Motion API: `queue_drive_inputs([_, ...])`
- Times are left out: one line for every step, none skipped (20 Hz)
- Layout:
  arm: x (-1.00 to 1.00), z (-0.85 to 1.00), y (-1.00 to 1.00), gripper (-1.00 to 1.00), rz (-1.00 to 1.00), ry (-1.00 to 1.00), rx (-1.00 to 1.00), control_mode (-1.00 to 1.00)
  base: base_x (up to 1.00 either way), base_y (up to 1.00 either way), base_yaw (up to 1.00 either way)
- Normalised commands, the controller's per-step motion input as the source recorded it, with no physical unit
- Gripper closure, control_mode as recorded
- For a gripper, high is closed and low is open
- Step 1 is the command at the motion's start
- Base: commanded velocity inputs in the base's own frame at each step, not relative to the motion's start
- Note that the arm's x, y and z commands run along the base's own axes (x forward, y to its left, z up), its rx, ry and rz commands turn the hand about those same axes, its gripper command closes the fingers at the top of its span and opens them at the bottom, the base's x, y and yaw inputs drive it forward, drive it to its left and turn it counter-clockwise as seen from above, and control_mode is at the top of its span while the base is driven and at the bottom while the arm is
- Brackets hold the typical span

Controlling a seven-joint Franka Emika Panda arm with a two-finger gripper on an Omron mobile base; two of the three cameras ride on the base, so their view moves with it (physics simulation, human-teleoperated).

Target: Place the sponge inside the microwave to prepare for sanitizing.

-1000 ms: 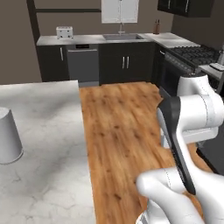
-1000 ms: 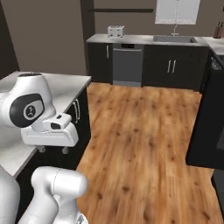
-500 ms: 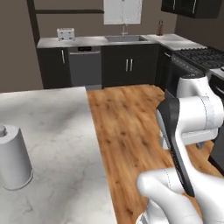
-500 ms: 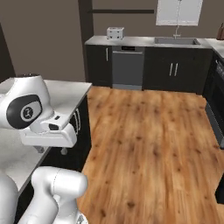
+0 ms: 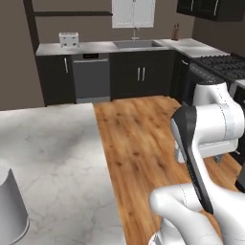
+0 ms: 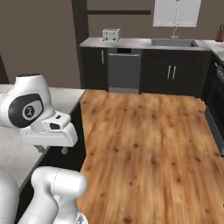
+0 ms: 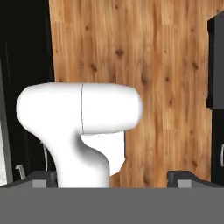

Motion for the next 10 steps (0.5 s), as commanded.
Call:
queue_drive_inputs([0.00,0.00,0.00,-1.00,0.00,0.00,0.00,1.00,0.71,0.00,-0.08])
queue_drive_inputs([0.00,0.00,0.00,-1.00,0.00,0.00,0.00,1.00,0.86,0.00,-0.09])
queue_drive_inputs([0.00,0.00,0.00,-1.00,0.00,0.00,0.00,1.00,0.91,0.00,-0.07])
queue_drive_inputs([0.00,0.00,0.00,-1.00,0.00,0.00,0.00,1.00,0.95,0.00,-0.01])
queue_drive_inputs([0.00,0.00,0.00,-1.00,0.00,0.00,0.00,1.00,0.76,0.00,-0.01])
queue_drive_inputs([0.00,0.00,0.00,-1.00,0.00,0.00,0.00,1.00,0.86,-0.09,-0.03])
queue_drive_inputs([0.00,0.00,0.00,-1.00,0.00,0.00,0.00,1.00,0.76,-0.25,-0.07])
queue_drive_inputs([0.00,0.00,0.00,-1.00,0.00,0.00,0.00,1.00,0.65,-0.29,-0.15])
queue_drive_inputs([0.00,0.00,0.00,-1.00,0.00,0.00,0.00,1.00,0.64,-0.39,-0.22])
queue_drive_inputs([0.00,0.00,0.00,-1.00,0.00,0.00,0.00,1.00,0.66,-0.51,-0.24])
